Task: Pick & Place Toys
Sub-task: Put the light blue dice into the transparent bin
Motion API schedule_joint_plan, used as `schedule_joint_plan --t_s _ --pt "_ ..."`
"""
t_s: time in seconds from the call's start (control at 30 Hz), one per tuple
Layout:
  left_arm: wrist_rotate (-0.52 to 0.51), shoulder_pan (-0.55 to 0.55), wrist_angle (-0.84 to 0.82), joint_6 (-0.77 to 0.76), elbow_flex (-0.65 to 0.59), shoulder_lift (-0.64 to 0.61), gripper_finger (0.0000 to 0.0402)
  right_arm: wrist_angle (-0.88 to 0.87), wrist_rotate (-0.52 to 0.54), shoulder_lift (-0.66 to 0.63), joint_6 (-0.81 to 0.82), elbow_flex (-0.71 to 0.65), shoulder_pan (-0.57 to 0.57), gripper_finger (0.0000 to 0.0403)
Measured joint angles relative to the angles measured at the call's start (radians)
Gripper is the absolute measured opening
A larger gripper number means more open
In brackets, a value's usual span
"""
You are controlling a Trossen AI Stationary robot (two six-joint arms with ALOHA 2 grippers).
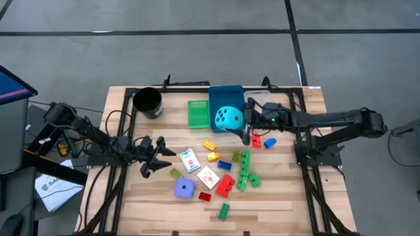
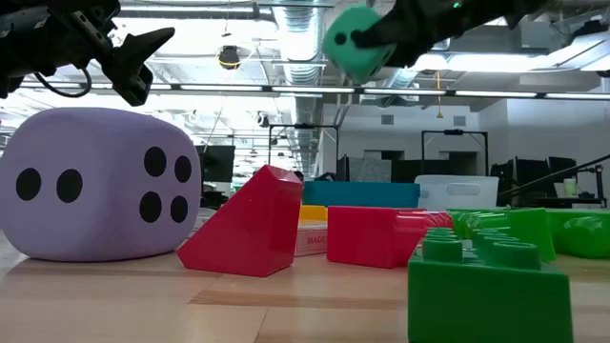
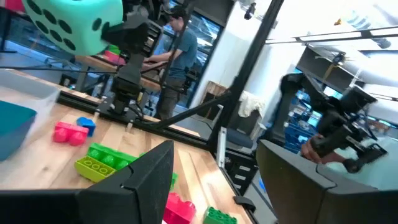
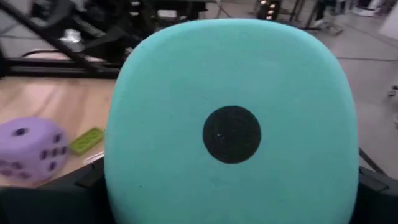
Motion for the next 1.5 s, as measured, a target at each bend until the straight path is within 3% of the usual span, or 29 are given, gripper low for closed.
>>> schedule_joint_plan --t_s 0.33,0.53,0.73,0.93,1.23,1.5 --pt "-0.108 0.002 0.007 0.004 0.0 0.0 0.0223 0.196 0.0 0.145 -0.002 0.0 -0.101 0.0363" --pt "-0.3 0.002 0.036 0.088 0.0 0.0 0.0223 0.209 0.0 0.196 0.0 0.0 -0.159 0.0363" --pt "-0.481 0.002 0.175 0.288 0.0 0.0 0.0223 0.262 0.0 0.206 -0.001 0.0 -0.212 0.0363" --pt "-0.572 0.026 0.292 0.511 0.001 0.0 0.0223 0.308 -0.005 0.202 -0.001 0.0 -0.253 0.0363" --pt "-0.67 0.147 0.267 0.736 0.089 0.0 0.0223 0.342 -0.039 0.201 -0.001 0.0 -0.27 0.0363" --pt "-0.895 0.191 0.151 0.942 0.226 0.0 0.0223 0.337 -0.043 0.201 -0.001 0.0 -0.236 0.0363"
